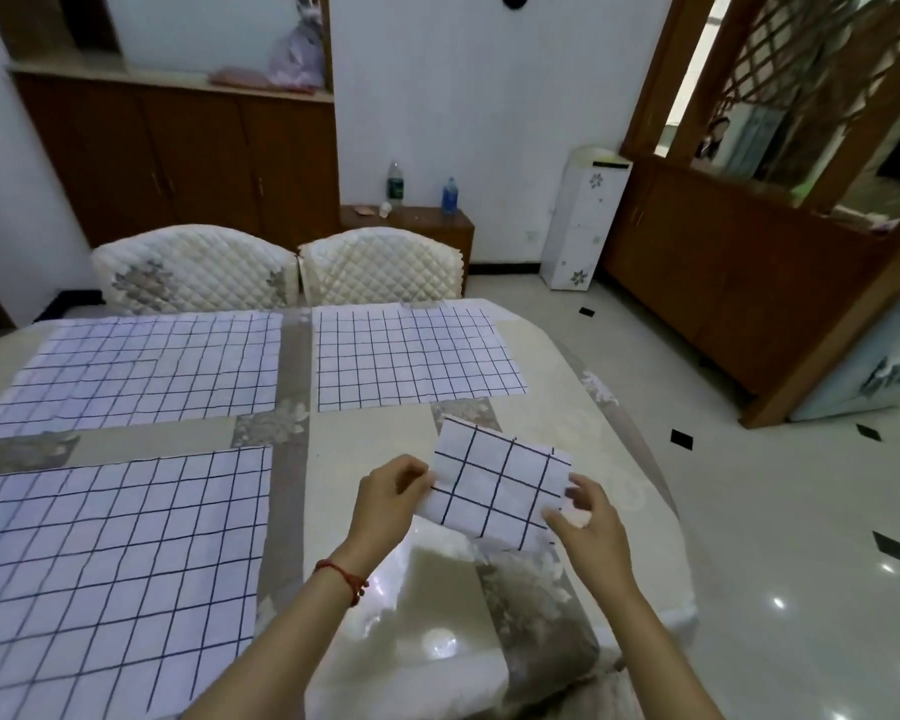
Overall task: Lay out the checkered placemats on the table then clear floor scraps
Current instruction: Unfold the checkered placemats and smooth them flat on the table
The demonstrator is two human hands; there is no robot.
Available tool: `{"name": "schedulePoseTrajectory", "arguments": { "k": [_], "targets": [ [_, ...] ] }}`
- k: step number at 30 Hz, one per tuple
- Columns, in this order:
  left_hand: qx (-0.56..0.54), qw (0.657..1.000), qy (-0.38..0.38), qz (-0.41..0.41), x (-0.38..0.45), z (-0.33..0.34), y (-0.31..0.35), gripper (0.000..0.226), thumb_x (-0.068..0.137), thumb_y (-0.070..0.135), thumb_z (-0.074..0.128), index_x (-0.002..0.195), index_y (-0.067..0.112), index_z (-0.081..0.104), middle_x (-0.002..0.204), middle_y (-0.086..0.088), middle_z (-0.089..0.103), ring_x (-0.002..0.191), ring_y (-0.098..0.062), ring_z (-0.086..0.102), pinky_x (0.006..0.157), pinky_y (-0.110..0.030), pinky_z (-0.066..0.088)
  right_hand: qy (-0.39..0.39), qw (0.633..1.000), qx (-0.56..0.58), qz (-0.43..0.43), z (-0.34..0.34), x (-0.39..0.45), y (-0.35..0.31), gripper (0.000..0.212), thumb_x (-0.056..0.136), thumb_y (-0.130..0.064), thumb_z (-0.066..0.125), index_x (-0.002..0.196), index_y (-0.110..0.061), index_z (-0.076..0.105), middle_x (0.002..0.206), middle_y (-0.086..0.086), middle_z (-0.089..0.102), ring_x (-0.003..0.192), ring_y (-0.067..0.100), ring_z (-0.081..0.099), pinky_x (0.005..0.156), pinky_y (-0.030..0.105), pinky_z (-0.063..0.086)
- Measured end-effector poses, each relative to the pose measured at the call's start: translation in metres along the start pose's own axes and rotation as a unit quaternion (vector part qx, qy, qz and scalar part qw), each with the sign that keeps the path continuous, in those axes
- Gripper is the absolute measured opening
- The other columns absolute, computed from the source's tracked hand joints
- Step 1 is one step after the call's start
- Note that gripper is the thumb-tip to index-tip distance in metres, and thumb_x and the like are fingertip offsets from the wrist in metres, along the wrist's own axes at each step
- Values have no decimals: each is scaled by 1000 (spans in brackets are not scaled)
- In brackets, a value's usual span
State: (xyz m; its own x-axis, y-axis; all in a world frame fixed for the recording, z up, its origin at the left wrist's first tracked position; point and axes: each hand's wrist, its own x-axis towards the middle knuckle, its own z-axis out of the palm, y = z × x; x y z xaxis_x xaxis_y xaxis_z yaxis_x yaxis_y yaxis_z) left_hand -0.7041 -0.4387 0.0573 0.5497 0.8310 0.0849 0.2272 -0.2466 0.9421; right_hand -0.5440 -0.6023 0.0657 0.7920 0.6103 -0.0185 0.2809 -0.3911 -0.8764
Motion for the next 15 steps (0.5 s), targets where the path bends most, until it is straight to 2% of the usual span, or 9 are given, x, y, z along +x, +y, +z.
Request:
{"name": "schedulePoseTrajectory", "arguments": {
  "k": [2,5,8,10,12,15],
  "targets": [
    [40,998,-6,53,-2,-15,16,27,86,14,60,66,32,53,66,11,59,67,2,55,58,-8,39,4,999,-9,-42,4,3,-23,59,81,-20,68,133,-23,41,126,-8,45,122,12,39,101,31,35],
    [88,990,-7,113,-2,-35,39,29,86,17,60,66,36,51,65,8,60,68,-10,55,60,-16,42,-34,993,-1,-113,11,10,-64,66,81,-24,68,137,-26,35,141,-8,39,132,12,34,106,30,31],
    [139,978,-16,154,-5,-51,63,10,87,20,59,78,23,60,68,12,59,70,-10,57,65,-20,46,-74,983,28,-168,13,15,-99,64,80,-27,68,135,-30,37,142,-9,40,131,10,35,103,26,30],
    [159,974,-10,163,-10,-59,79,7,87,16,58,83,12,62,70,6,62,71,-12,57,67,-23,47,-108,975,32,-193,10,18,-112,57,80,-28,68,131,-30,43,140,-8,44,129,11,38,104,26,30],
    [170,969,-4,177,-17,-64,94,7,88,15,57,82,12,61,72,0,63,74,-18,57,66,-24,45,-134,966,37,-216,5,19,-122,49,81,-29,67,126,-31,49,136,-9,47,124,9,40,104,29,32],
    [186,966,9,182,-28,-69,109,11,88,13,58,79,19,57,65,16,58,68,-4,55,61,-11,40,-164,955,35,-243,-5,25,-131,43,82,-30,66,123,-30,52,128,-14,49,116,3,40,103,28,33]
  ]
}}
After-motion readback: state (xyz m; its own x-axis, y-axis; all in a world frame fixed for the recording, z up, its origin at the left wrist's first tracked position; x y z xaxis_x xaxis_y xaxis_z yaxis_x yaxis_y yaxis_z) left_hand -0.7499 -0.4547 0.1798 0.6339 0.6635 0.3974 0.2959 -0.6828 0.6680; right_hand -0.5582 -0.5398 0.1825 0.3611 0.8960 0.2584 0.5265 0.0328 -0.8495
